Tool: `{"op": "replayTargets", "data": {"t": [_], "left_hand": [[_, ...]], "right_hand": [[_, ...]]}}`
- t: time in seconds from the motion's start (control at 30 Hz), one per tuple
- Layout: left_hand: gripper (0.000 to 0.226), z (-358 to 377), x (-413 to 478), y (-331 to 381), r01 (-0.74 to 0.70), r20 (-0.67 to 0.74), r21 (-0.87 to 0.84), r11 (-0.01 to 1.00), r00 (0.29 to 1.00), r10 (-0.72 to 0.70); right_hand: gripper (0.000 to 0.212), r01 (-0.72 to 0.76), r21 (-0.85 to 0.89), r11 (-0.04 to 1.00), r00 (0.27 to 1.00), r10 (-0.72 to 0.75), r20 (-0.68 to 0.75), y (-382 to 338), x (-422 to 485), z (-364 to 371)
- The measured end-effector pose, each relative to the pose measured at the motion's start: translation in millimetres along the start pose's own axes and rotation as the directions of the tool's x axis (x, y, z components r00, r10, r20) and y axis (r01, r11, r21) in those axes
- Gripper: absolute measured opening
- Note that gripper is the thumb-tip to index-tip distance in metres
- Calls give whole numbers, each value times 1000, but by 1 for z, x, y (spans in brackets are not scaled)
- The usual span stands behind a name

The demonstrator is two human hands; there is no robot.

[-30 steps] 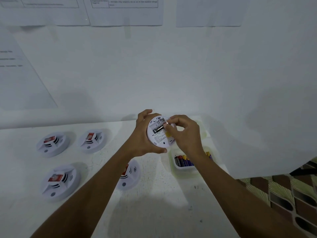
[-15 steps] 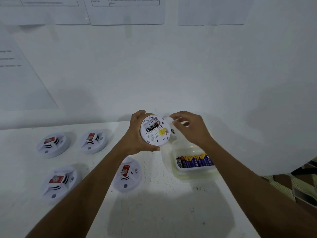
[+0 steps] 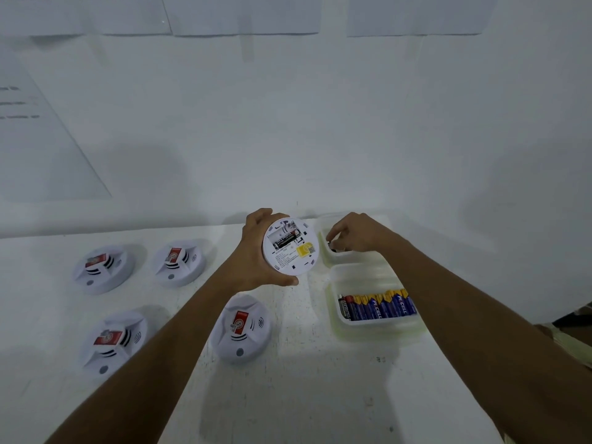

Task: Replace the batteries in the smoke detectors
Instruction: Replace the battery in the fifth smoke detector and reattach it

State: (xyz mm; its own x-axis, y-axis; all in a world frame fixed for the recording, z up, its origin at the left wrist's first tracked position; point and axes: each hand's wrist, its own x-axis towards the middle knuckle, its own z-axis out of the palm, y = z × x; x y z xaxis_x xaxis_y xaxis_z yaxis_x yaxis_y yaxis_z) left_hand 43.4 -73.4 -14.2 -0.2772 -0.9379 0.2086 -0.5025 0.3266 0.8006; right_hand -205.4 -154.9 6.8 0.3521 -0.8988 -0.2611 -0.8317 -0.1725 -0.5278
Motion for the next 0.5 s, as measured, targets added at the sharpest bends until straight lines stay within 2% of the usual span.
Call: {"op": "replayTargets", "data": {"t": [0.2,0.33,0.4,0.5], "left_hand": [[106,2,4,-1,-3,10,1,1000,1000,3],[106,2,3,-1,0,19,-3,1000,1000,0],[106,2,3,-2,-6,14,10,1000,1000,5],[106,3,0,-1,0,22,36,999,1000,-1]], "right_hand": [[13,41,81,996,997,-34,-76,2,-4,-2],[18,131,214,968,960,-70,-272,-8,-20,-11],[15,204,349,915,933,-73,-353,-23,-36,-12],[13,334,537,775,903,-100,-418,-49,-59,-7]]}}
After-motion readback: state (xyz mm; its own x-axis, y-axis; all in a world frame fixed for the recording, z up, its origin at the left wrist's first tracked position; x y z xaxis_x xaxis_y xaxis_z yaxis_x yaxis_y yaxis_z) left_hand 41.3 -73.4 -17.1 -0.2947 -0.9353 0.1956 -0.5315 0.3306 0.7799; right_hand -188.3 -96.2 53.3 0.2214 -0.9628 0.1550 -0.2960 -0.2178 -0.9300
